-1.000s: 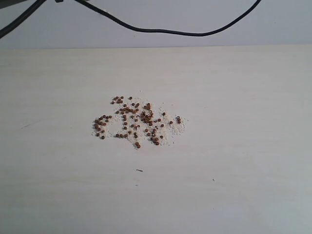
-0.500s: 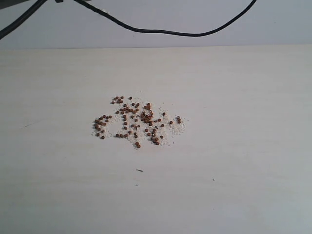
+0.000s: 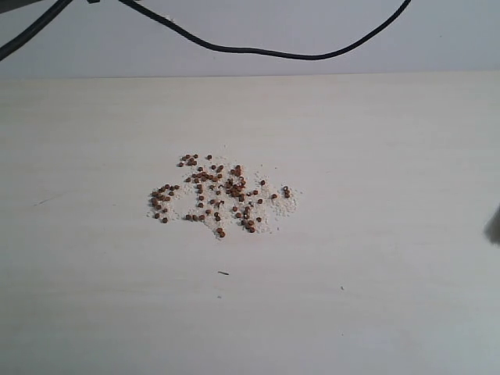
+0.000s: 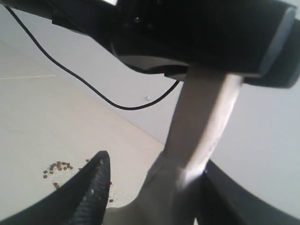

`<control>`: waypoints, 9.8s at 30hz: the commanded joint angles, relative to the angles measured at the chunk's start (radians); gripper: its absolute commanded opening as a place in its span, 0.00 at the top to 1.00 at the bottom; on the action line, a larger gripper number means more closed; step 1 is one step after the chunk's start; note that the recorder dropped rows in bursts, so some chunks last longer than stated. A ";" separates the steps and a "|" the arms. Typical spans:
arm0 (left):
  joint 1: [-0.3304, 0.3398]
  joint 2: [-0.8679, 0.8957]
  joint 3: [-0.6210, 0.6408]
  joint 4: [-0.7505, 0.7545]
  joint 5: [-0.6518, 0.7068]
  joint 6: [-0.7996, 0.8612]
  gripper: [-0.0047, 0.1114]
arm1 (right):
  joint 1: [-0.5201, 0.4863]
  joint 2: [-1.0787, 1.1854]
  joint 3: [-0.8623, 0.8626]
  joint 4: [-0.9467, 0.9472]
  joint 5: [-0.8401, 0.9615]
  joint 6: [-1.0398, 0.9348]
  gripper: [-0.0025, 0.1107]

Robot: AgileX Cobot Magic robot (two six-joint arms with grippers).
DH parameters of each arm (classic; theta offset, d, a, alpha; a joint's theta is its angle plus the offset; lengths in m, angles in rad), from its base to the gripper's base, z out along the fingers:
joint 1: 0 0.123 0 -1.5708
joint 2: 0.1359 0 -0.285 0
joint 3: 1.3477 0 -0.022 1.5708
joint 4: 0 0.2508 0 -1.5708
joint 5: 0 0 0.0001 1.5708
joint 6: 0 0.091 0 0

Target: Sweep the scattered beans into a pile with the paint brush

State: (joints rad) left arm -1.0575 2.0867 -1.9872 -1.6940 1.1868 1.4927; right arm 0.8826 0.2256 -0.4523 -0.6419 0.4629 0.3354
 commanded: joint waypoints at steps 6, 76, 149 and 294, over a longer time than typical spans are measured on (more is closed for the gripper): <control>0.001 -0.004 -0.003 0.010 0.001 -0.005 0.96 | 0.002 0.029 -0.004 -0.101 -0.054 0.086 0.61; -0.150 -0.250 -0.003 0.432 0.034 -0.307 0.96 | 0.002 0.217 -0.004 -0.969 0.361 0.884 0.98; 0.540 -1.796 1.987 0.945 -1.836 -0.869 0.96 | 0.002 0.721 -0.066 -1.103 0.393 1.359 0.98; 0.789 -2.087 1.987 1.628 -1.106 -1.201 0.96 | 0.000 0.825 -0.117 -1.103 0.134 1.325 0.98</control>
State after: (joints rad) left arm -0.2688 0.0043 -0.0031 -0.0715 0.0782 0.2869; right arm 0.8826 1.0074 -0.5362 -1.7260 0.6023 1.6679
